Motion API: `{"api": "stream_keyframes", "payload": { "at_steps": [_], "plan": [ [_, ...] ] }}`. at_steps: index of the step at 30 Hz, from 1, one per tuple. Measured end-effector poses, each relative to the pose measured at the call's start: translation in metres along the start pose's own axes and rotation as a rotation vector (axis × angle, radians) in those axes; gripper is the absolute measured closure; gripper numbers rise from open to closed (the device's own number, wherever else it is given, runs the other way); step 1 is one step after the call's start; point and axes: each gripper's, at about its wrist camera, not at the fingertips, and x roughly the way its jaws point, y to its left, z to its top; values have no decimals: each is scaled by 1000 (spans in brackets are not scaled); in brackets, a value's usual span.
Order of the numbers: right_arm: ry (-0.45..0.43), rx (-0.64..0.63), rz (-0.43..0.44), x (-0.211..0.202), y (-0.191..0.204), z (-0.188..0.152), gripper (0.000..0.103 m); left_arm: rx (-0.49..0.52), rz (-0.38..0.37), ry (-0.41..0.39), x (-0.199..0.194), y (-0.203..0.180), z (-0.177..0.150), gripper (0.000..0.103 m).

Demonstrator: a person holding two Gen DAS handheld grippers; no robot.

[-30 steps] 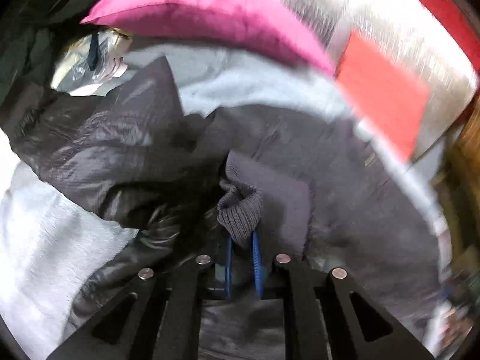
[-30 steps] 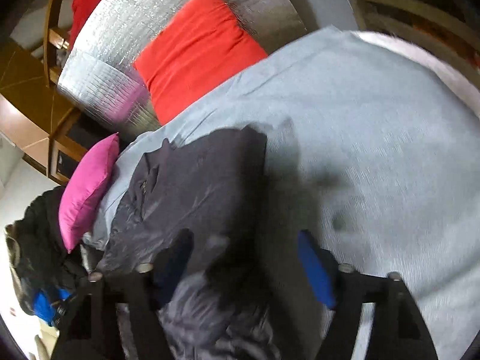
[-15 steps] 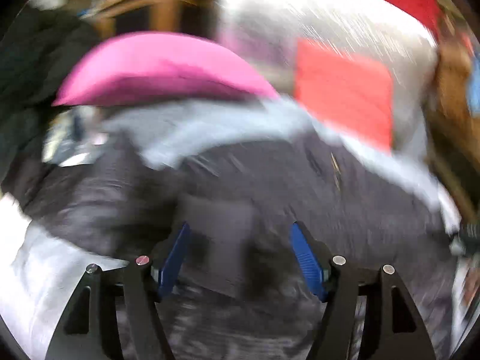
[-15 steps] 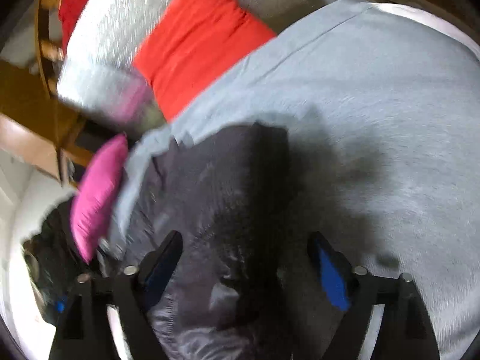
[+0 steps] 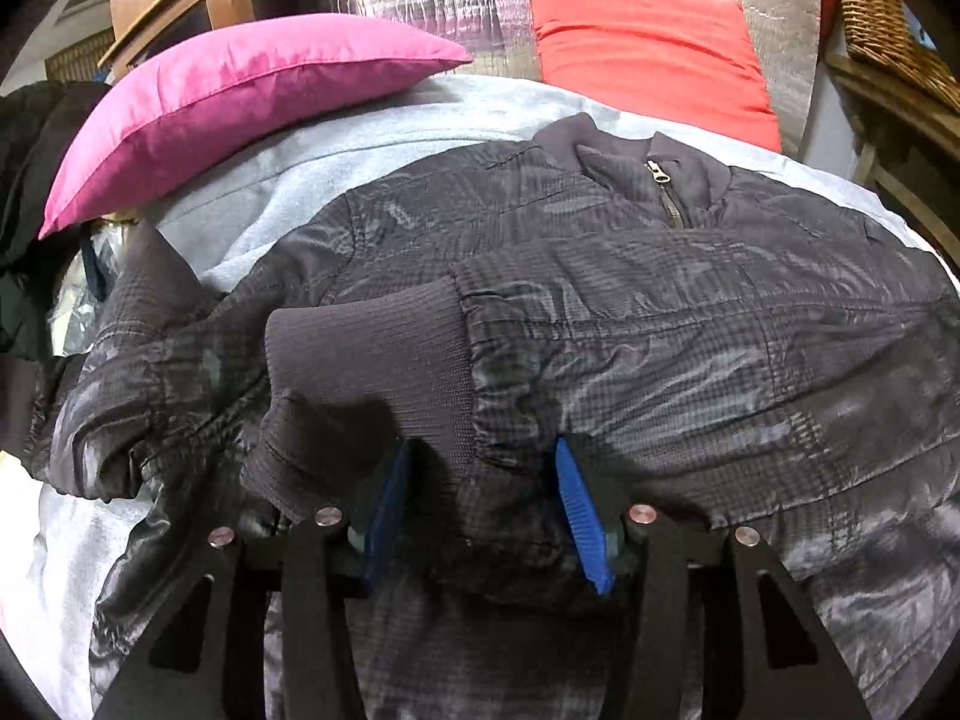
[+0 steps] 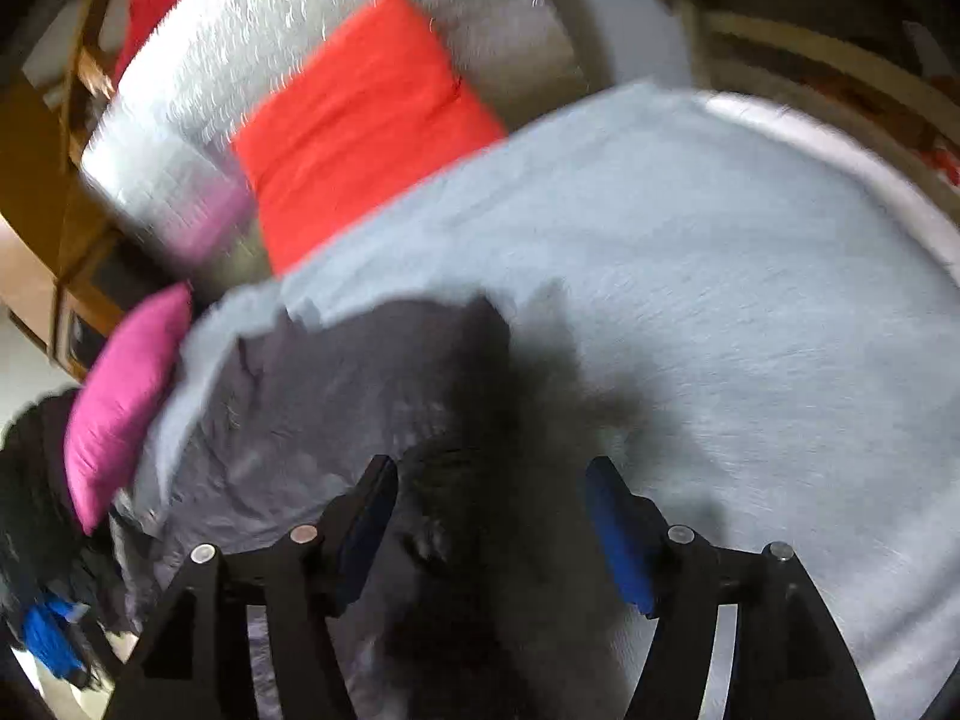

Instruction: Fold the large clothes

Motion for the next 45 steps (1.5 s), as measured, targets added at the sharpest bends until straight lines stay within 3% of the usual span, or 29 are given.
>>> {"api": "stream_keyframes", "payload": {
  "at_steps": [2, 6, 9, 10, 13, 15, 17, 19, 23, 29, 30, 31, 32, 36, 41, 44, 45],
  "plan": [
    [14, -26, 43, -21, 7, -10, 29, -1, 8, -7, -4, -3, -2, 51],
    [121, -110, 53, -21, 15, -40, 28, -11, -2, -6, -7, -1, -4, 51],
    [215, -209, 66, -6, 23, -62, 68, -13, -6, -4, -6, -1, -3, 51],
    [203, -237, 52, -10, 27, -64, 74, -17, -12, -4, -4, 1, -3, 51],
    [122, -329, 22, -31, 42, -61, 76, -20, -17, -7, 3, 3, -1, 50],
    [196, -334, -37, -6, 32, -67, 72, -15, -11, -8, 4, 1, -1, 50],
    [168, -314, -31, 2, 28, -67, 63, -23, -19, -6, 5, 3, -1, 50],
    [157, -264, 1, -6, 26, -59, 38, -24, -19, -9, 5, 3, -1, 50],
    [45, -175, -21, -32, 16, -34, 34, -27, -20, -11, 5, 3, -1, 50],
    [58, -79, 10, 2, 14, 9, 33, -34, -26, -12, 6, 3, 0, 50],
    [70, -62, 15, 12, 13, 13, 44, -34, -26, -13, 7, 3, 0, 50],
    [90, -62, 7, 25, 15, 16, 68, -35, -27, -13, 7, 3, 0, 50],
    [114, -68, -18, 36, 20, 18, 84, -36, -28, -14, 7, 3, 0, 50],
    [120, -103, -85, 50, 27, 13, 83, -38, -29, -17, 8, 3, 0, 50],
    [9, -176, -197, 11, 57, -1, 65, -41, -25, -23, 10, 1, 1, 48],
    [-35, -226, -101, -20, 83, -28, 39, -48, -28, -24, 10, 2, 2, 46],
    [-37, -259, -68, -26, 94, -42, 36, -51, -29, -24, 10, 3, 3, 43]
  ]
}}
